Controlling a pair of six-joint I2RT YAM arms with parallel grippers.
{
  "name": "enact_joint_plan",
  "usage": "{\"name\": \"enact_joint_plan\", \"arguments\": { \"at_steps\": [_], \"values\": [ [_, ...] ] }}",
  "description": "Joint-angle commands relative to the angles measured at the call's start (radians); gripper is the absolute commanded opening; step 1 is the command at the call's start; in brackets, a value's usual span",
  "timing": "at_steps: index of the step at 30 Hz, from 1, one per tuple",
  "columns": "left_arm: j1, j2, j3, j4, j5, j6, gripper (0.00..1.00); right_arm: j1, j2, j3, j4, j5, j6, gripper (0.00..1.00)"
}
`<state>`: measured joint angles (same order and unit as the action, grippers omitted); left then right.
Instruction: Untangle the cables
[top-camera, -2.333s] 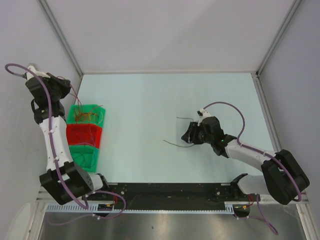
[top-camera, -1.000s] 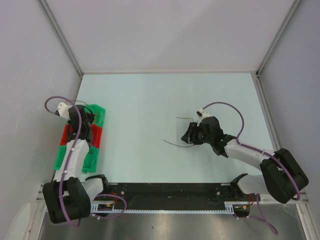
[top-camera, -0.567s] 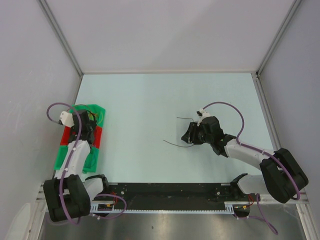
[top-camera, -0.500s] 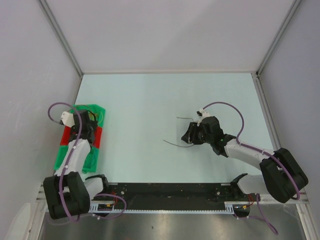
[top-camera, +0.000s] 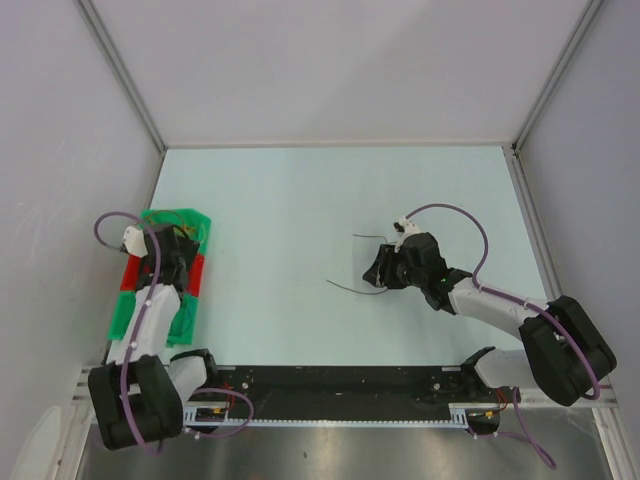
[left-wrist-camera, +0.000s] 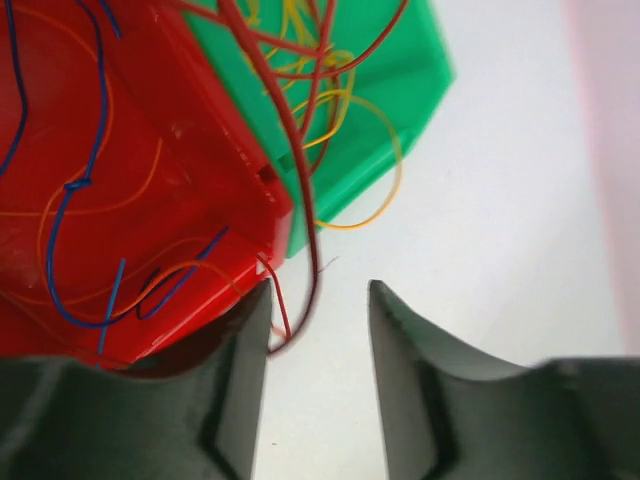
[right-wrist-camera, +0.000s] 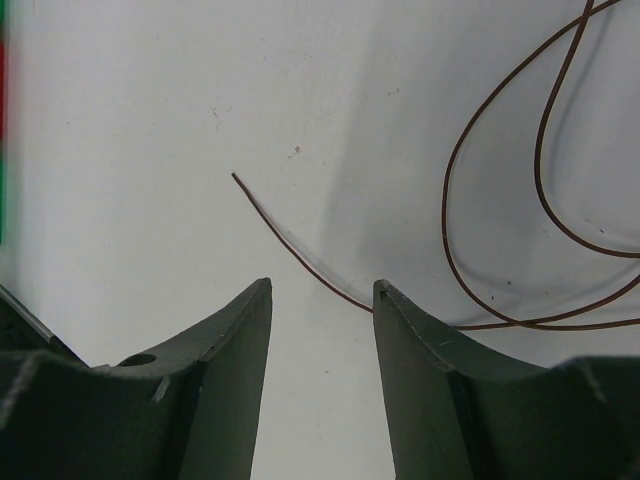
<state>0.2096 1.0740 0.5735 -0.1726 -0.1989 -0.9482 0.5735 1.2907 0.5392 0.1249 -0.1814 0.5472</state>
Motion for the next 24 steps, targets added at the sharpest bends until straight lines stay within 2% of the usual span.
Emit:
{"name": "enact_joint_plan", "arguments": {
  "at_steps": [1, 7, 8, 11, 14, 24],
  "values": [
    [0.005, -0.111, 0.018, -0.030, -0.022, -0.015, 0.52, -0.001, -0.008, 0.039, 0.010, 0.019, 0.002, 0.49],
    [0.008, -0.163, 0.098, -0.143, -0.016, -0.021, 0.72, 0.003, -0.021, 0.036, 0.010, 0.025, 0.000, 0.49],
    [0.008, -0.181, 0.114, -0.166, -0.016, -0.024, 0.81, 0.003, -0.024, 0.030, 0.013, 0.026, 0.000, 0.49],
    [0.008, -0.203, 0.162, -0.229, -0.022, -0.018, 0.94, 0.003, -0.036, 0.022, 0.018, 0.026, -0.003, 0.49],
    [0.008, -0.241, 0.202, -0.275, -0.017, -0.009, 1.00, 0.003, -0.050, 0.008, 0.028, 0.025, -0.001, 0.49],
    [-0.009, -0.301, 0.288, -0.379, 0.030, 0.049, 1.00, 0.002, -0.125, -0.045, 0.070, 0.017, -0.003, 0.49]
  ]
}}
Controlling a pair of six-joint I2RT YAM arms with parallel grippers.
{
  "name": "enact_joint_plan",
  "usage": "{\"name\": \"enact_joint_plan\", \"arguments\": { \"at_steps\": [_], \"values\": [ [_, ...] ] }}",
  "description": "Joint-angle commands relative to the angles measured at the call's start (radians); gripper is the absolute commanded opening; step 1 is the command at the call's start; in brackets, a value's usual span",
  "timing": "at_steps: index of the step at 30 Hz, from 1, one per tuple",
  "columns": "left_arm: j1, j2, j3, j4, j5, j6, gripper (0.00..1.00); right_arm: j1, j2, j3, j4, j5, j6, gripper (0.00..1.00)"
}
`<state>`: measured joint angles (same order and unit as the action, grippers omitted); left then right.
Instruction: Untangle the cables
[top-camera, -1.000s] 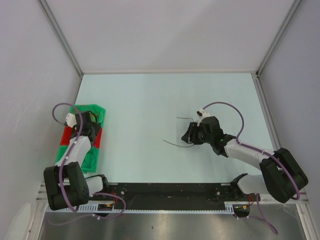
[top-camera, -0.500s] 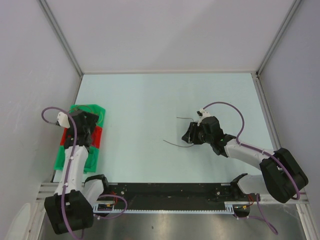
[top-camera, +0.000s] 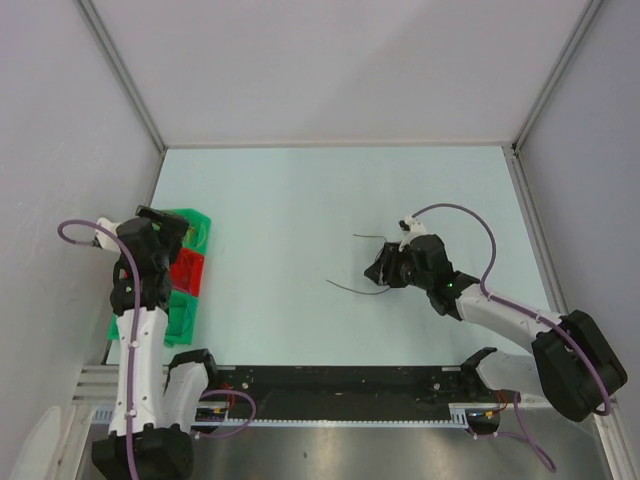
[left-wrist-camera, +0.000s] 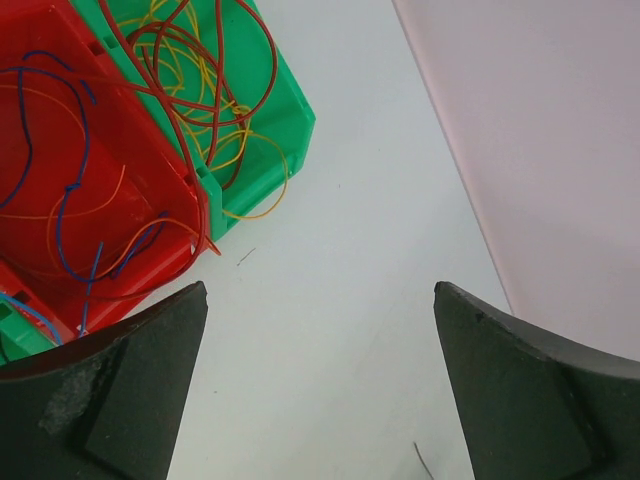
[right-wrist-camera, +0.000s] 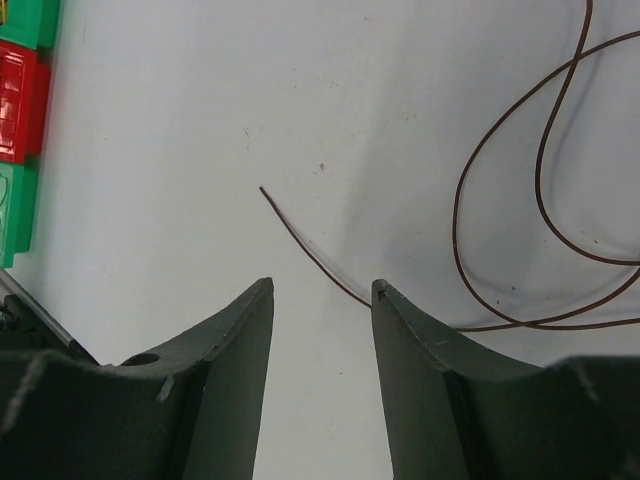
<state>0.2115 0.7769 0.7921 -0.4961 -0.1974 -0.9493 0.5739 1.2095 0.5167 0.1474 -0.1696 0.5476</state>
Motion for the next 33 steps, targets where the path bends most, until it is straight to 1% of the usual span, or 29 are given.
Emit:
{"name": "enact_joint_plan", "arguments": {
  "at_steps": [1, 4, 6, 9, 10, 11, 12, 13, 15, 16, 18, 19, 20, 21, 22, 23, 24, 25, 27, 28, 30, 31, 33],
  "values": [
    [-0.017, 0.014, 0.084, -0.083, 0.024, 0.076, 1.00, 0.001, -0.048, -0.027, 0.052, 0.004, 0.000, 0.49],
    [-0.067, 0.048, 0.148, -0.157, -0.013, 0.102, 0.99, -0.003, -0.079, -0.052, 0.067, 0.002, 0.000, 0.50],
    [-0.101, 0.061, 0.183, -0.185, -0.048, 0.113, 0.96, -0.009, -0.099, -0.063, 0.075, -0.002, 0.005, 0.52],
    [-0.202, 0.085, 0.225, -0.190, -0.114, 0.125, 0.91, -0.025, -0.120, -0.083, 0.090, -0.011, 0.011, 0.53],
    [-0.286, 0.094, 0.239, -0.180, -0.135, 0.130, 0.90, -0.029, -0.126, -0.092, 0.090, -0.010, 0.020, 0.54],
    [-0.328, 0.116, 0.240, -0.165, -0.149, 0.141, 0.90, -0.042, -0.133, -0.099, 0.092, 0.001, 0.028, 0.54],
    [-0.368, 0.133, 0.243, -0.116, -0.164, 0.176, 0.89, -0.046, -0.151, -0.104, 0.084, 0.021, 0.043, 0.55],
    [-0.442, 0.154, 0.254, -0.104, -0.177, 0.184, 0.88, -0.052, -0.162, -0.110, 0.077, 0.042, 0.070, 0.55],
    [-0.518, 0.237, 0.269, -0.056, -0.200, 0.226, 0.89, -0.066, -0.183, -0.126, 0.044, 0.116, 0.103, 0.54],
    [-0.578, 0.264, 0.283, -0.036, -0.192, 0.240, 0.89, -0.066, -0.208, -0.127, 0.009, 0.171, 0.138, 0.54],
    [-0.633, 0.362, 0.303, 0.008, -0.186, 0.273, 0.89, -0.065, -0.240, -0.142, -0.020, 0.260, 0.170, 0.54],
    [-0.680, 0.399, 0.323, 0.022, -0.169, 0.283, 0.88, -0.063, -0.281, -0.150, -0.043, 0.327, 0.189, 0.54],
    [-0.702, 0.432, 0.335, 0.033, -0.159, 0.294, 0.88, -0.060, -0.310, -0.168, -0.055, 0.362, 0.222, 0.54],
    [-0.721, 0.497, 0.346, 0.071, -0.139, 0.328, 0.88, -0.059, -0.335, -0.178, -0.068, 0.393, 0.244, 0.54],
    [-0.760, 0.533, 0.379, 0.082, -0.116, 0.343, 0.88, -0.057, -0.359, -0.184, -0.087, 0.450, 0.256, 0.54],
    [-0.777, 0.568, 0.403, 0.076, -0.111, 0.352, 0.88, -0.055, -0.401, -0.198, -0.100, 0.475, 0.287, 0.55],
    [-0.796, 0.643, 0.427, 0.073, -0.108, 0.375, 0.88, -0.054, -0.415, -0.201, -0.115, 0.499, 0.301, 0.55],
    [-0.828, 0.679, 0.474, 0.071, -0.100, 0.389, 0.88, -0.057, -0.427, -0.205, -0.133, 0.531, 0.310, 0.56],
    [-0.857, 0.755, 0.527, 0.059, -0.073, 0.428, 0.88, -0.054, -0.436, -0.202, -0.141, 0.553, 0.331, 0.56],
    [-0.883, 0.830, 0.582, 0.050, -0.063, 0.437, 0.88, -0.054, -0.435, -0.202, -0.143, 0.564, 0.340, 0.56],
    [-0.908, 0.898, 0.639, 0.016, -0.039, 0.460, 0.88, -0.054, -0.435, -0.199, -0.178, 0.578, 0.357, 0.56],
    [-0.929, 0.936, 0.692, 0.004, -0.030, 0.461, 0.88, -0.052, -0.436, -0.196, -0.198, 0.596, 0.367, 0.56],
    [-0.948, 1.022, 0.743, -0.024, 0.004, 0.458, 0.88, -0.051, -0.445, -0.193, -0.227, 0.627, 0.396, 0.56]
  ]
}}
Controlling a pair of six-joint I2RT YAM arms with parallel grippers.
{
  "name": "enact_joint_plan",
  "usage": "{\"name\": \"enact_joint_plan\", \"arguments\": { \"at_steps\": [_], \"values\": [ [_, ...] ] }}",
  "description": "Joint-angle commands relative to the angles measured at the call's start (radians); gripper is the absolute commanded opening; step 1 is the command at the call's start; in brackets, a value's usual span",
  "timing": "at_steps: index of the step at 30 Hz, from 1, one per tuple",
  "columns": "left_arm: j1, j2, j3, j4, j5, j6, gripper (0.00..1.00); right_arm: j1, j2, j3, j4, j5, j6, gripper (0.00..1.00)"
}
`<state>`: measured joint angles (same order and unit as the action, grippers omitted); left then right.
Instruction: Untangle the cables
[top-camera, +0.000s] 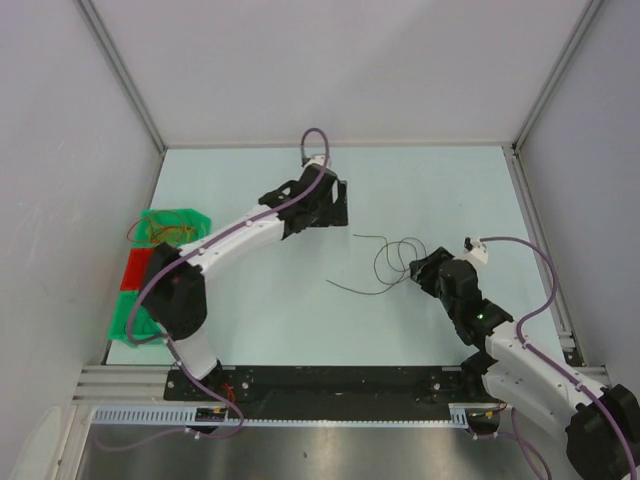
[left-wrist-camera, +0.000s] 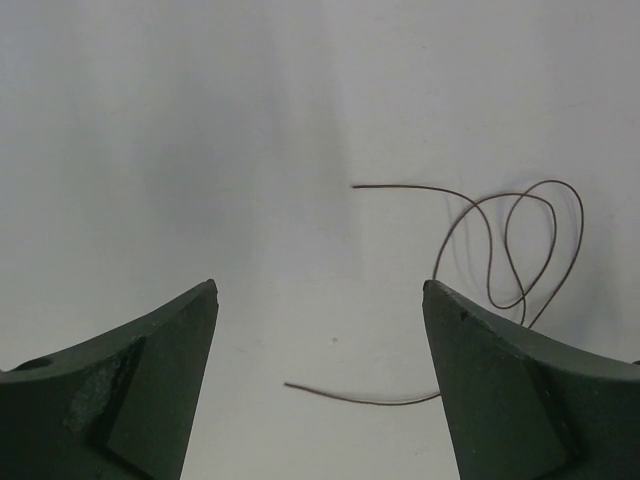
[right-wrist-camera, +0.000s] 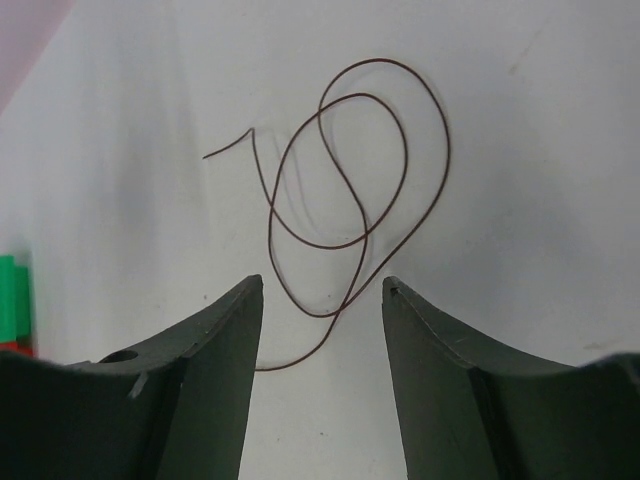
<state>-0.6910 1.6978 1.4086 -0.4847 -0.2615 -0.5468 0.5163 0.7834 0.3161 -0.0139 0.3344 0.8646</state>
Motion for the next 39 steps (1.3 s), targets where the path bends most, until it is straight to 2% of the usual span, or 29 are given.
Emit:
{"name": "enact_joint_plan", "arguments": {
  "at_steps": [1, 4, 7, 11, 12, 15, 19, 23, 29, 36, 39],
  "values": [
    [-0.065, 0.127, 0.177, -0.048, 0.074, 0.050, 0.88, 0.007, -0.026, 0.009, -0.096, 0.155, 0.111, 0.56],
    [-0.109, 0.203, 0.248, -0.061, 0.102, 0.068, 0.88, 0.014, -0.047, 0.011, -0.144, 0.211, 0.163, 0.56],
    [-0.162, 0.250, 0.282, -0.025, 0.140, 0.195, 0.88, 0.022, -0.084, 0.006, -0.185, 0.261, 0.200, 0.57],
    [-0.226, 0.315, 0.331, -0.041, 0.203, 0.485, 0.88, 0.024, -0.165, -0.038, -0.196, 0.308, 0.256, 0.59],
    [-0.234, 0.333, 0.345, -0.049, 0.226, 0.513, 0.88, 0.027, -0.179, -0.043, -0.207, 0.322, 0.276, 0.60],
    [-0.235, 0.315, 0.328, -0.016, 0.307, 0.596, 0.89, 0.024, -0.213, -0.057, -0.233, 0.354, 0.318, 0.70],
    [-0.239, 0.261, 0.228, 0.086, 0.441, 0.744, 0.90, 0.010, -0.211, -0.057, -0.245, 0.350, 0.330, 0.73],
    [-0.255, 0.299, 0.295, 0.006, 0.528, 0.901, 0.90, 0.004, -0.213, -0.057, -0.264, 0.350, 0.353, 0.74],
    [-0.300, 0.402, 0.427, -0.080, 0.502, 1.019, 0.88, 0.002, -0.208, -0.055, -0.265, 0.348, 0.358, 0.75],
    [-0.347, 0.548, 0.584, -0.178, 0.440, 1.062, 0.87, -0.001, -0.207, -0.058, -0.258, 0.341, 0.352, 0.76],
    [-0.347, 0.583, 0.592, -0.193, 0.420, 1.061, 0.86, -0.005, -0.211, -0.061, -0.255, 0.333, 0.352, 0.76]
  ]
}}
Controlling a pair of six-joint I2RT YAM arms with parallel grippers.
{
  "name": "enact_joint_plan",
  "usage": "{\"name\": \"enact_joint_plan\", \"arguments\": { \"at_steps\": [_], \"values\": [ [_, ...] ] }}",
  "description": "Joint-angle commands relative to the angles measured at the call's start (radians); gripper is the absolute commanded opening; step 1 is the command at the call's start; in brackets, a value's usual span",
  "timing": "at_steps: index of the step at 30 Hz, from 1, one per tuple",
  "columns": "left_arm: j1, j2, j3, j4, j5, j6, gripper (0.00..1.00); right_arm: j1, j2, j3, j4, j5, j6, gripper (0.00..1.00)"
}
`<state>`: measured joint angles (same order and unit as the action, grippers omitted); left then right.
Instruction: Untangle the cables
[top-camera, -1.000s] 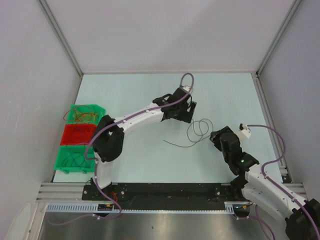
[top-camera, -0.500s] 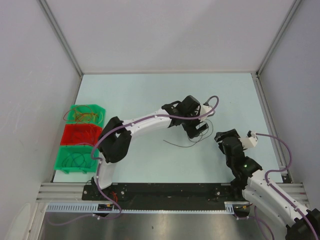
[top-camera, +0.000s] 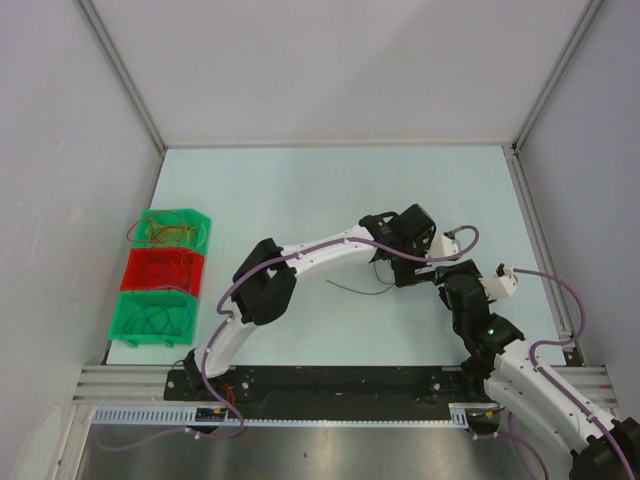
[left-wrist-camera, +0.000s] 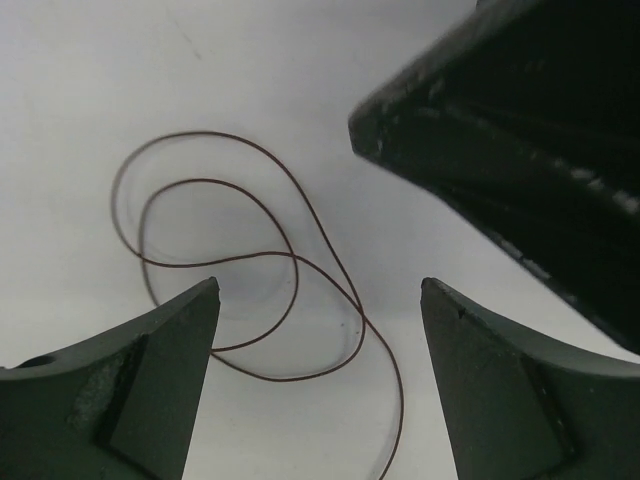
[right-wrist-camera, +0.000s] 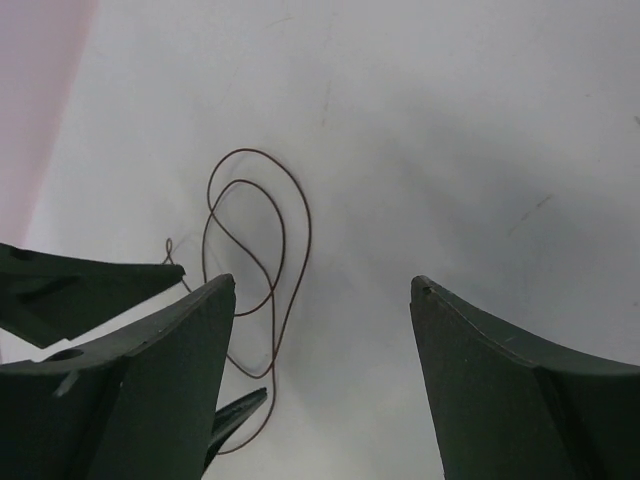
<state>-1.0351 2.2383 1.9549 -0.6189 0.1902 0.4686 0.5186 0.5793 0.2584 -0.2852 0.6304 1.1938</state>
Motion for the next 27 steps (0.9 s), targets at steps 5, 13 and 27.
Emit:
{"name": "enact_joint_plan", "arguments": {
  "at_steps": [5, 13, 27],
  "values": [
    [-0.003, 0.067, 0.024, -0.045, -0.064, 0.044, 0.86, -0.012, -0.007, -0.005, 0.021, 0.029, 0.016, 0.76],
    [-0.003, 0.098, 0.024, -0.019, -0.070, 0.050, 0.84, -0.022, -0.007, -0.011, 0.044, 0.011, -0.003, 0.77],
    [-0.002, 0.175, 0.061, -0.045, -0.097, 0.025, 0.68, -0.031, -0.002, -0.016, 0.078, -0.014, -0.034, 0.76]
  ]
}}
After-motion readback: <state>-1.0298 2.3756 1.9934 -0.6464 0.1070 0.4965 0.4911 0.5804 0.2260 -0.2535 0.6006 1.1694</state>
